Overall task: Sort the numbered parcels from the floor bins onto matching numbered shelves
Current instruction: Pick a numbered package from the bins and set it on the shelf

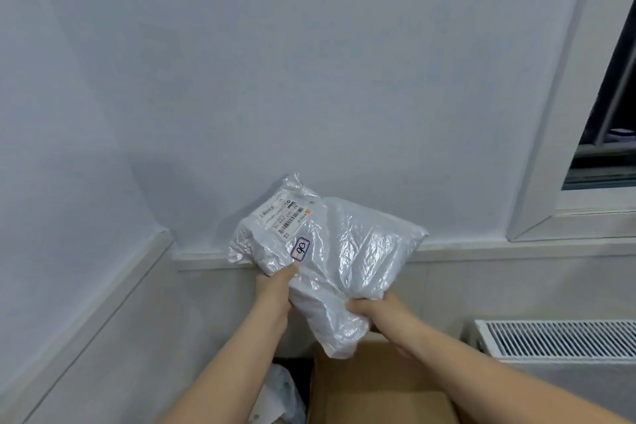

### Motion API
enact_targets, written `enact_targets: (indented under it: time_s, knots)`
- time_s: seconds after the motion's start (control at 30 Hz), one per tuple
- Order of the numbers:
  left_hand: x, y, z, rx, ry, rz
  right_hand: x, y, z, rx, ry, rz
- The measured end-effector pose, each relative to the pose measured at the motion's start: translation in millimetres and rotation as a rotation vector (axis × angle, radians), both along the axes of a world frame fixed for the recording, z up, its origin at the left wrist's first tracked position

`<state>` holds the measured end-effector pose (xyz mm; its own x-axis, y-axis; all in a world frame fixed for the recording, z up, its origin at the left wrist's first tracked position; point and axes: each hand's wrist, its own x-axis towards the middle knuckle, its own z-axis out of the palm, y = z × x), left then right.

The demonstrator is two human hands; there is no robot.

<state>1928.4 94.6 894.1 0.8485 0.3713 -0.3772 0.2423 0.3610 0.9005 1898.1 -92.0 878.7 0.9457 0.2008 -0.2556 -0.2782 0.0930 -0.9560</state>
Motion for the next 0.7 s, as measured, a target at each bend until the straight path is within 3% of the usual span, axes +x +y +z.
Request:
enact_targets:
  time_s: [0.2, 0.3, 0.37, 0.43, 0.5, 0.6, 0.7]
  knots:
    - [-17, 13, 35, 0.038, -0.107, -0.039, -8, -2, 3, -0.037, 0.005, 0.052]
    - [-34, 12, 51, 0.102, -0.073, -0.093, -5, -4, 13, 0.008, -0.016, 0.002]
    - [-50, 10, 61, 0.274, 0.070, -0.210, 6, -11, 28, 0.005, -0.034, -0.030]
    - [-65, 9, 71, 0.523, 0.273, -0.363, 21, -20, 49, -0.092, -0.109, -0.038]
    - [-74, 5, 78, 0.671, 0.349, -0.402, 36, -29, 71, -0.224, -0.205, -0.020]
    - [-78, -2, 93, 0.828, 0.194, -0.116, 55, -36, 98, -0.367, -0.299, 0.050]
    - [-90, -7, 111, 1.292, 0.212, 0.154, 67, -36, 117, -0.455, -0.391, 0.137]
